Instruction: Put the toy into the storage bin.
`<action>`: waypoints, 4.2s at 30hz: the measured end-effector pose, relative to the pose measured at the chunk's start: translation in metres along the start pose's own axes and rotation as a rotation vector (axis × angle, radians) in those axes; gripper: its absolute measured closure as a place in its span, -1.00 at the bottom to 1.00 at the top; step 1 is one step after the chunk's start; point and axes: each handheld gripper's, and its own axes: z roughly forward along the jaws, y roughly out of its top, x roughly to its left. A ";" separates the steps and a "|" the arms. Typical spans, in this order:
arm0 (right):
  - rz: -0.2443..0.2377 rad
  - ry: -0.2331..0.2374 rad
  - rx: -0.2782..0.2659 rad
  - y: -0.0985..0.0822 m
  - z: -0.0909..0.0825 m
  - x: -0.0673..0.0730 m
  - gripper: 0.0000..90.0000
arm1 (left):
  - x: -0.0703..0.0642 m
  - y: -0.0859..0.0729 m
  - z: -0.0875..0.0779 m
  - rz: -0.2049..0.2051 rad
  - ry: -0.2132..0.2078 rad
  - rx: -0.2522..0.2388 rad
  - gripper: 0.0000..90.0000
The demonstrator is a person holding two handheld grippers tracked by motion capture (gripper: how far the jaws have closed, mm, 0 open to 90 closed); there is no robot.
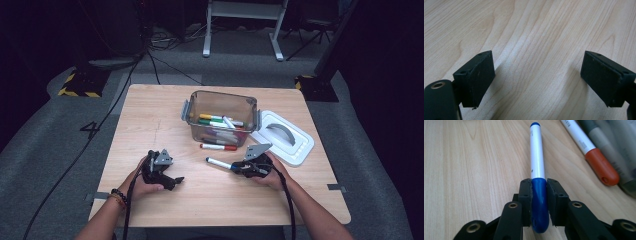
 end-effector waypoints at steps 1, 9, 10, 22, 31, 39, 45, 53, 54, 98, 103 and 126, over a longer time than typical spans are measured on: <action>0.001 -0.007 -0.006 0.001 -0.003 0.000 0.67 | 0.000 0.000 0.000 0.000 0.000 0.000 -0.72; -0.050 -0.016 -0.092 0.018 -0.033 0.010 0.67 | 0.000 0.000 0.000 0.000 0.000 0.000 -0.72; -0.061 -0.018 -0.104 0.021 -0.036 0.012 0.67 | 0.000 0.000 0.000 0.000 0.000 0.000 -0.72; -0.134 -0.079 -0.213 0.055 -0.080 0.014 0.67 | 0.000 0.000 0.000 0.000 0.000 0.000 -0.72; -0.130 -0.152 -0.209 0.091 -0.097 -0.011 0.67 | 0.000 0.000 0.000 0.000 -0.001 0.000 -0.73; -0.097 -0.191 -0.155 0.107 -0.091 -0.043 0.67 | 0.000 0.000 0.000 0.000 -0.001 0.000 -0.73; -0.083 -0.184 -0.138 0.115 -0.084 -0.059 0.67 | 0.000 0.000 0.000 0.000 -0.001 0.000 -0.73; -0.063 -0.156 -0.063 0.122 -0.062 -0.081 0.67 | 0.000 0.000 0.000 0.000 -0.002 0.001 -0.73; -0.060 -0.152 -0.049 0.122 -0.058 -0.084 0.67 | 0.000 0.000 0.000 0.000 -0.002 0.001 -0.73; -0.027 -0.165 -0.049 0.131 -0.062 -0.074 -0.15 | 0.000 0.000 0.000 0.001 -0.002 0.000 -0.73; -0.022 -0.192 -0.161 0.124 -0.087 -0.056 -0.27 | 0.000 0.000 0.000 0.002 -0.001 0.000 -0.73; -0.099 -0.099 -0.172 0.034 -0.066 0.026 -0.32 | 0.000 0.000 0.000 0.001 -0.001 0.000 -0.73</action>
